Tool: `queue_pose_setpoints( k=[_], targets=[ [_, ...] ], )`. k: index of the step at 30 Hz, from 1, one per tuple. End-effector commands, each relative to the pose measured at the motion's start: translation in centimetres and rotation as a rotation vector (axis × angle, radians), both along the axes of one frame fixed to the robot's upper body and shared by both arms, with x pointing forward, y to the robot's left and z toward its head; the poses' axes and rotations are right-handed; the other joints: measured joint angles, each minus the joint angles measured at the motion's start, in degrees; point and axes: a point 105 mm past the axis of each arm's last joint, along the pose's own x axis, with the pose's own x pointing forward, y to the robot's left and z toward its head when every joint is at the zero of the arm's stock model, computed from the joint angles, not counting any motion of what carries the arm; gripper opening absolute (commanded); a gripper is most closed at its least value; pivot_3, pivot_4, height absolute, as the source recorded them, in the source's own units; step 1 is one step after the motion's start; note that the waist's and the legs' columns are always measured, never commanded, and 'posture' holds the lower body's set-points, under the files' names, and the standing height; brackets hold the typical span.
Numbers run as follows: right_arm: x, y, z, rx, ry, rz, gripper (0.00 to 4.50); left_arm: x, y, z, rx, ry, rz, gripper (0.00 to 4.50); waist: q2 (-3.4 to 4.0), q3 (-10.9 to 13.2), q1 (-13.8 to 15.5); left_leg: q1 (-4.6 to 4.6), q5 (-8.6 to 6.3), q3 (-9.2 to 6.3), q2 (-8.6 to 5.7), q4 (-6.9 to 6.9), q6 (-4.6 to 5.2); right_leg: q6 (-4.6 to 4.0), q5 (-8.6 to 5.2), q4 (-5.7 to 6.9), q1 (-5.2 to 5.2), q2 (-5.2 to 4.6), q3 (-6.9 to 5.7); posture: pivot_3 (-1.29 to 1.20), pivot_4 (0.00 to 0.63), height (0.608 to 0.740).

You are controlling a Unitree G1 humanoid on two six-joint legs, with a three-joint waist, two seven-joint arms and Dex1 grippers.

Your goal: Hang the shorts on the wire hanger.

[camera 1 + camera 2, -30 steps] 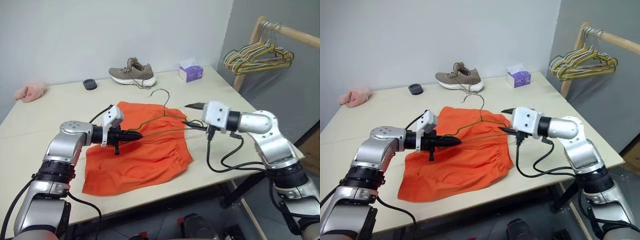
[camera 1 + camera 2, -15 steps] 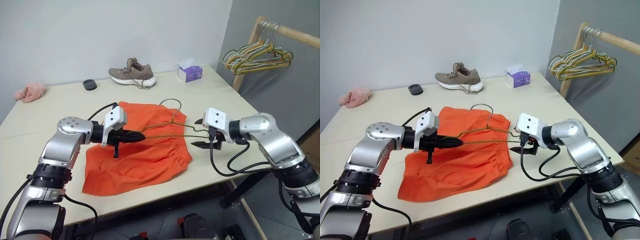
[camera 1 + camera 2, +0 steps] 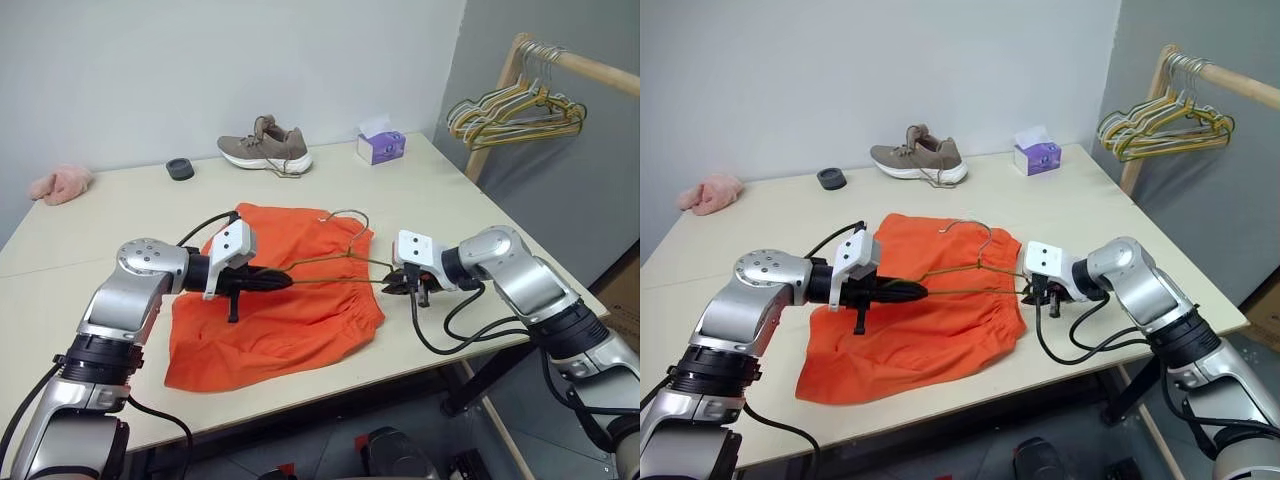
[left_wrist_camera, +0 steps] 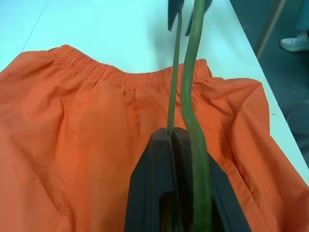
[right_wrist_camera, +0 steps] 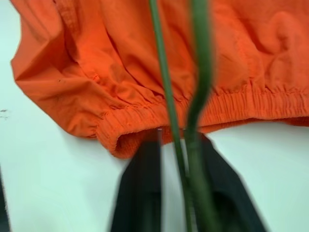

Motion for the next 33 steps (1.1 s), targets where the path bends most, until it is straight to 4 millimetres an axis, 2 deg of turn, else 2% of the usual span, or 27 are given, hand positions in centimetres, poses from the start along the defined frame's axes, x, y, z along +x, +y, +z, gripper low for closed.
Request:
queue_pose_setpoints(
  k=[1,5,8,12,17,22,28,30,33],
  targets=[
    [0.1,0.2,0.7,-0.005,-0.037,0.01,0.01,-0.1,-0.1,1.3,-0.014,-0.052,-0.017,0.0,0.0,0.0,0.0,0.0,0.0,0.0,0.0,0.0,0.0,0.0,0.0,0.0,0.0,0.0,-0.01,-0.3,0.0,0.74],
    [0.2,0.0,0.5,-0.011,-0.048,0.002,0.01,-0.3,0.0,1.2,-0.028,-0.011,-0.013,0.0,0.0,0.0,0.0,0.0,0.0,0.0,-0.01,0.01,0.0,0.0,0.0,0.0,0.01,0.0,0.0,-0.3,0.0,0.74],
    [0.3,-0.2,0.5,-0.013,-0.064,-0.015,0.0,0.5,0.0,2.0,-0.113,0.018,0.044,0.7,0.0,0.0,0.0,0.0,0.0,-0.02,0.0,0.01,0.0,0.0,0.0,0.0,0.01,0.0,-0.01,-0.31,0.0,0.74],
    [0.2,-0.9,0.5,-0.001,-0.044,-0.053,0.0,0.6,0.6,2.7,-0.157,0.007,0.09,1.88,0.0,0.0,0.0,0.0,0.0,-0.02,0.0,0.02,0.0,0.0,0.0,0.01,0.01,0.0,-0.01,-0.31,0.0,0.74],
    [0.0,-3.1,-0.2,-0.019,-0.025,-0.131,0.0,2.0,3.3,4.9,-0.286,-0.067,0.267,3.45,0.0,0.0,0.0,-0.01,0.0,-0.04,0.01,0.03,0.0,0.0,0.0,0.0,0.01,-0.01,-0.03,-0.32,0.0,0.74],
    [-0.4,-5.6,-0.6,-0.016,-0.003,-0.229,0.0,2.0,6.2,5.4,-0.309,-0.091,0.386,3.45,0.0,0.0,-0.1,0.0,0.0,-0.01,0.0,0.03,0.0,0.0,0.0,0.0,0.01,-0.01,-0.01,-0.32,0.0,0.74],
    [-1.2,-8.9,-0.5,0.078,0.08,-0.456,0.0,0.6,8.7,1.5,-0.256,-0.034,0.494,3.45,0.11,-0.1,-0.1,0.02,0.0,0.0,0.01,0.03,0.0,0.0,0.0,0.02,0.03,-0.01,0.0,-0.33,0.0,0.74],
    [-2.2,-10.4,-1.3,0.104,0.153,-0.573,0.0,0.0,8.8,0.5,-0.257,-0.021,0.507,3.45,0.08,-0.1,0.1,0.0,0.0,-0.01,0.03,0.04,0.0,0.0,0.0,0.01,0.03,-0.01,0.0,-0.34,0.0,0.74],
    [-3.1,-11.7,-2.5,0.132,0.229,-0.711,0.0,-0.4,8.6,-0.2,-0.249,-0.041,0.497,3.45,0.05,-0.1,0.4,-0.05,0.0,-0.02,0.02,0.04,0.0,-0.01,0.0,-0.02,0.01,-0.02,-0.01,-0.34,0.0,0.74]
  ],
)
